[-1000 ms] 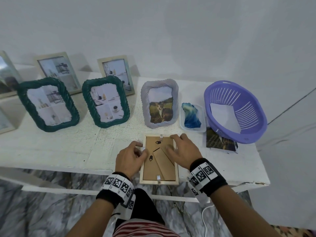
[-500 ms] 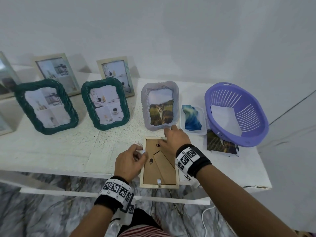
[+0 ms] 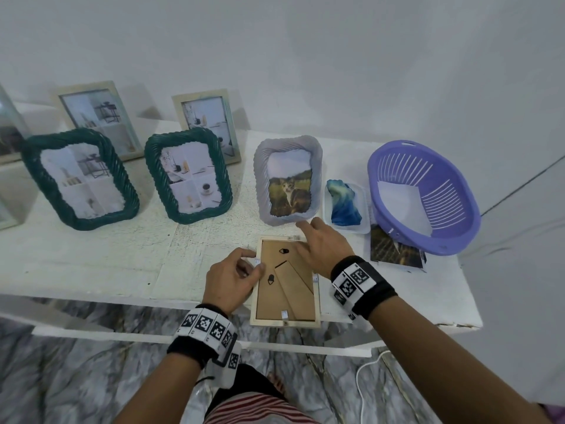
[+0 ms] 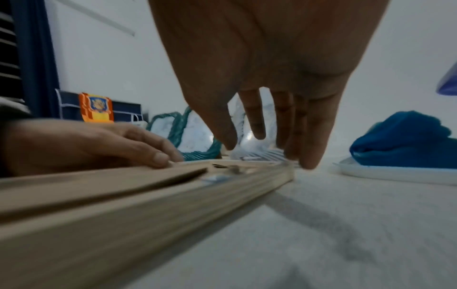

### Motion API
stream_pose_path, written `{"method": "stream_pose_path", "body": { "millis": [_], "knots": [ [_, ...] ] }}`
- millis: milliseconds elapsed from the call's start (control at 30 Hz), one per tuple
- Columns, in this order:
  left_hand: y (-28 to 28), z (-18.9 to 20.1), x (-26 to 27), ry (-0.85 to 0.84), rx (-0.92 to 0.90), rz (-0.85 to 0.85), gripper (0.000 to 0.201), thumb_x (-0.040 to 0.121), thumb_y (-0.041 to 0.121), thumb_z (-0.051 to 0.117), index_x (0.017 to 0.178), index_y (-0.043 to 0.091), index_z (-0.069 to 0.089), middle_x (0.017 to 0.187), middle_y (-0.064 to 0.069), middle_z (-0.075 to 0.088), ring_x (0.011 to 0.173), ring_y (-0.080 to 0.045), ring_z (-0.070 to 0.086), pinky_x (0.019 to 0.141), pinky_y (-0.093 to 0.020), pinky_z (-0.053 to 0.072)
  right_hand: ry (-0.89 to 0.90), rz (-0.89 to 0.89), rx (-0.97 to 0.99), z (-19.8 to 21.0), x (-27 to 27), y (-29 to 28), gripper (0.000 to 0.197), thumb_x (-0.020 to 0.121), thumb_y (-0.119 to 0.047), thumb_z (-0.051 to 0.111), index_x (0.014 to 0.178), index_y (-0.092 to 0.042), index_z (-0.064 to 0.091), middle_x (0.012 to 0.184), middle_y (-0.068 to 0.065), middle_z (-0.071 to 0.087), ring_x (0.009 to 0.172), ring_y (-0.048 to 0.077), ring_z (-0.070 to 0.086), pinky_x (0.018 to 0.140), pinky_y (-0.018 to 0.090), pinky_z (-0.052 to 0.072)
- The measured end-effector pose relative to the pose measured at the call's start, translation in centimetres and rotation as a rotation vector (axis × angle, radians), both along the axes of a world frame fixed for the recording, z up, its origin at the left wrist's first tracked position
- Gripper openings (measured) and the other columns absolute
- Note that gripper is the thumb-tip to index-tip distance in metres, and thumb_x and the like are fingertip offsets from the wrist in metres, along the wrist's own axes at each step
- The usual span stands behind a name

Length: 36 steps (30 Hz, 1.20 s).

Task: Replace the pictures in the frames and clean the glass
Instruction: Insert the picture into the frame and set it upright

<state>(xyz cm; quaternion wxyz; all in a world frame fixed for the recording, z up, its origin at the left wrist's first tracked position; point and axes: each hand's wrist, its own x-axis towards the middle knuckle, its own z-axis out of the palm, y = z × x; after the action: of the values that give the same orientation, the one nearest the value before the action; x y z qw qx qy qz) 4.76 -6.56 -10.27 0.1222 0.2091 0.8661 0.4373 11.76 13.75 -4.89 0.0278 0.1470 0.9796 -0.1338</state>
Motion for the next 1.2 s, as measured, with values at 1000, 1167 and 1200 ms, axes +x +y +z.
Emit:
{"method": "stream_pose_path", "body": {
  "millis": [1000, 1167, 1200],
  "knots": [
    [-0.8, -0.5, -0.5, -0.095, 0.115, -0.046, 0.025, 0.083, 0.033, 0.077, 0.105, 0.033, 0.067, 0.084, 0.011, 0.068, 0.066, -0.006, 0.063, 0.069, -0.041, 0.060, 0.159, 0.057, -0.007, -2.2, 10.5, -10.1, 0.017, 0.078, -0.022, 0.065, 0.094, -0.025, 0.060, 0.095, 0.000, 0.047, 0.081, 0.020, 0.044, 0.065, 0.032, 0.038],
    [-1.4, -0.2, -0.1, -0.069, 0.153, -0.127, 0.026, 0.088, 0.024, 0.073, 0.112, 0.034, 0.068, 0.092, 0.009, 0.067, 0.059, -0.007, 0.061, 0.062, -0.028, 0.057, 0.172, -0.122, 0.069, -1.0, 8.6, -8.8, 0.043, 0.082, -0.050, 0.051, 0.107, -0.017, 0.061, 0.105, 0.006, 0.053, 0.087, 0.024, 0.047, 0.069, 0.037, 0.045],
    [-1.5, -0.1, -0.1, -0.059, 0.157, -0.142, 0.026, 0.089, 0.020, 0.072, 0.111, 0.034, 0.069, 0.094, 0.009, 0.067, 0.059, -0.007, 0.061, 0.062, -0.024, 0.055, 0.142, -0.163, 0.104, -0.9, 8.0, -8.6, 0.047, 0.081, -0.052, 0.050, 0.106, -0.014, 0.062, 0.107, 0.008, 0.055, 0.088, 0.027, 0.049, 0.069, 0.038, 0.046]
  ]
}}
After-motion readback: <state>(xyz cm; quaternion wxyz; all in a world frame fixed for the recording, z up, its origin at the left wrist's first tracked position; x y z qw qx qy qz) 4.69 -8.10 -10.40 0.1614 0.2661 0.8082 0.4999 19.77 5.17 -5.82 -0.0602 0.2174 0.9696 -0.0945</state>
